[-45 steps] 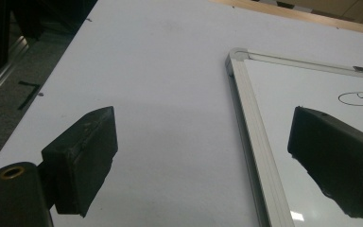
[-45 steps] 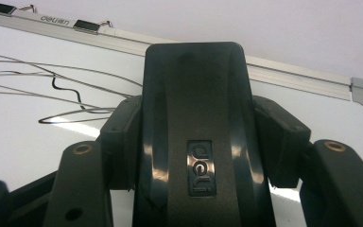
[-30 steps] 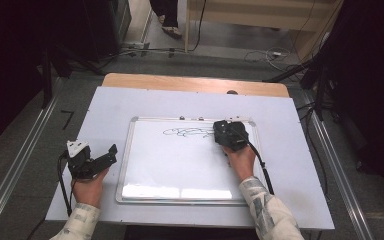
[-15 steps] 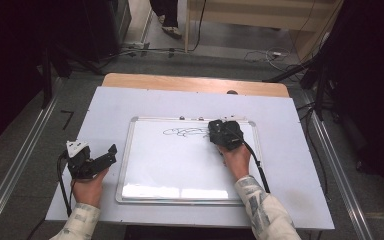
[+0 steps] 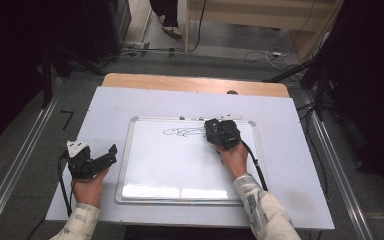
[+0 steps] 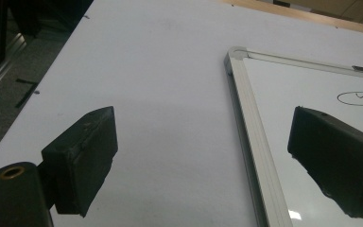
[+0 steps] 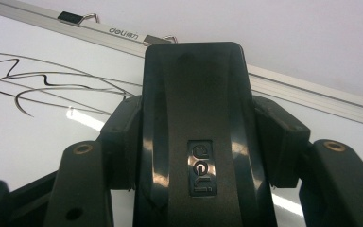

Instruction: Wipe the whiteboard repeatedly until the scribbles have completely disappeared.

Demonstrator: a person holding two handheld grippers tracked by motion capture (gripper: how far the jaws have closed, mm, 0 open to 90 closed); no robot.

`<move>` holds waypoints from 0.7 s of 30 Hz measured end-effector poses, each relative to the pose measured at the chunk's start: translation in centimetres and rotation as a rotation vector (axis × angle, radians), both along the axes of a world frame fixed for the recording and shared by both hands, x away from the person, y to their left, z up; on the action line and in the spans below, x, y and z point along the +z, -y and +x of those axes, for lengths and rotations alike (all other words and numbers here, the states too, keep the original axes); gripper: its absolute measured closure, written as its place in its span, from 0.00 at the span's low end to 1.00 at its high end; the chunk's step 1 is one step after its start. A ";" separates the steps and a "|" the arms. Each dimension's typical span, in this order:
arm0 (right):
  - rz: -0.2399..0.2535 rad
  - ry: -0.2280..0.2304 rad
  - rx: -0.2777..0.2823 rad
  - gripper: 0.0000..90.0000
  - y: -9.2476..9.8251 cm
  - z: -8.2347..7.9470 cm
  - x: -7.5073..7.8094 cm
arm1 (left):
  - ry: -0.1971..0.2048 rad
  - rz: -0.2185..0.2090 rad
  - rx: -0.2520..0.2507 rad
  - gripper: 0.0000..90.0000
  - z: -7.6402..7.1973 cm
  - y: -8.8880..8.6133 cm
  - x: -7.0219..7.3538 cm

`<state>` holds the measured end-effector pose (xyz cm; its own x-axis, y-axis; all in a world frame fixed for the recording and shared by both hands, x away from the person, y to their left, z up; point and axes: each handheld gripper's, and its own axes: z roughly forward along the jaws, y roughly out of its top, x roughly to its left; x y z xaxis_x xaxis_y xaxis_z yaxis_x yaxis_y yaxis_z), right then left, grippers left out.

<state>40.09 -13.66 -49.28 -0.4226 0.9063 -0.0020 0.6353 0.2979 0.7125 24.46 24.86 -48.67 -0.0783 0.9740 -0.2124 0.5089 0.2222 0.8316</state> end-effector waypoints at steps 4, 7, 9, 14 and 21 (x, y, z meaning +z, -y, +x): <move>0.000 0.000 0.015 0.44 -0.1 0.1 0.0 | 0.002 -0.002 -0.002 0.11 0.0 0.0 0.0; -0.005 0.003 0.020 0.43 -0.2 0.2 0.0 | 0.002 -0.001 -0.002 0.11 0.0 0.0 0.0; -0.002 0.002 0.021 0.43 -0.3 0.2 0.0 | -0.001 0.000 -0.003 0.11 0.1 0.1 0.0; -0.005 0.001 0.030 0.43 -0.4 0.2 0.0 | 0.000 0.002 -0.002 0.11 0.1 0.1 0.0; -0.005 0.001 0.049 0.43 -0.8 0.3 0.0 | -0.003 0.006 -0.007 0.11 0.2 0.2 -0.1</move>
<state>40.39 -12.84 -49.28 -0.4664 0.8845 -0.0071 0.6195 0.3324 0.7112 24.66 24.67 -48.75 -0.0722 0.9758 -0.2065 0.5127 0.2139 0.8315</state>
